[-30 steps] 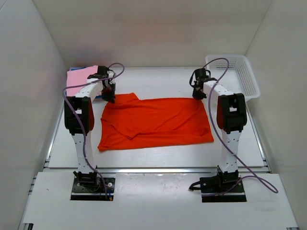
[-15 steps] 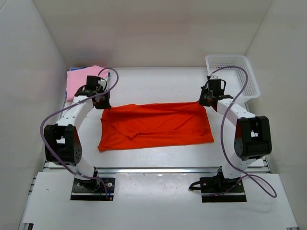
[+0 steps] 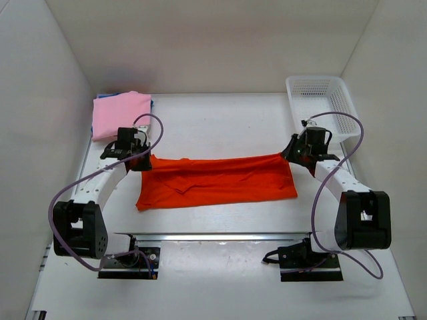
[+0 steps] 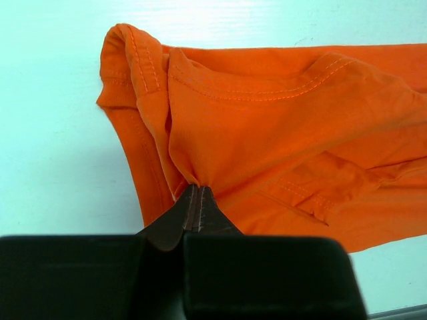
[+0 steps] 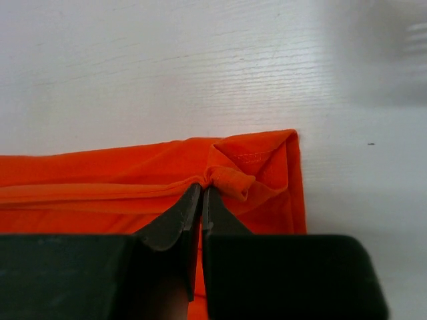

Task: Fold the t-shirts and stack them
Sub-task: Fold the other side of the tshirt into a rectangle

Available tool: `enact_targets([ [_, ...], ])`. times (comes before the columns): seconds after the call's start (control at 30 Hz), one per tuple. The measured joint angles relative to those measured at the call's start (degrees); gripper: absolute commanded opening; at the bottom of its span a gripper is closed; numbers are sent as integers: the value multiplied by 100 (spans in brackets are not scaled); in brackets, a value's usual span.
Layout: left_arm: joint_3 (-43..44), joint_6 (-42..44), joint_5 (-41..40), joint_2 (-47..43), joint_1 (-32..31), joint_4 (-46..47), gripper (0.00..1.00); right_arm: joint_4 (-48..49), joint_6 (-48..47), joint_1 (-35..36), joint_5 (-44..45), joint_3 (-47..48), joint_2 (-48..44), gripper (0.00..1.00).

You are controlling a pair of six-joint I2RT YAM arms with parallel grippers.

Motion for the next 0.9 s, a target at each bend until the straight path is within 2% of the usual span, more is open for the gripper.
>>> enact_targets([
  [0.2, -361, 0, -103, -153, -13, 111, 0, 153, 61, 0, -168, -369, -219, 0],
  [0.27, -470, -4, -109, -157, -31, 157, 9, 188, 105, 0, -227, -518, -258, 1],
  [0.3, -511, -4, -111, -162, -39, 157, 9, 186, 125, 0, -247, -586, -273, 2],
  [0.37, -575, -59, -129, -184, -68, 162, 12, 151, 155, 0, -299, -706, -310, 10],
  [0.4, -601, -72, -149, -192, -72, 162, 20, 107, 173, 0, -321, -767, -356, 18],
  [0.43, -625, -96, -168, -210, -76, 166, 22, 44, 195, 0, -328, -833, -424, 29],
  [0.47, -656, -153, -199, -240, -74, 160, 22, -22, 227, 0, -315, -894, -516, 35],
  [0.57, -745, -286, -319, -422, -61, 142, 22, -361, 271, -44, -136, -1084, -951, 42],
  [0.77, -826, -608, -638, -1176, 76, 157, 17, -645, 286, -492, 129, -1163, -1718, 41],
  [0.87, -828, -734, -815, -1449, 133, 197, 19, -699, 136, -507, 105, -949, -1482, 36],
  [0.9, -828, -769, -850, -1495, 142, 203, 23, -713, 83, -485, 66, -844, -1335, 33],
])
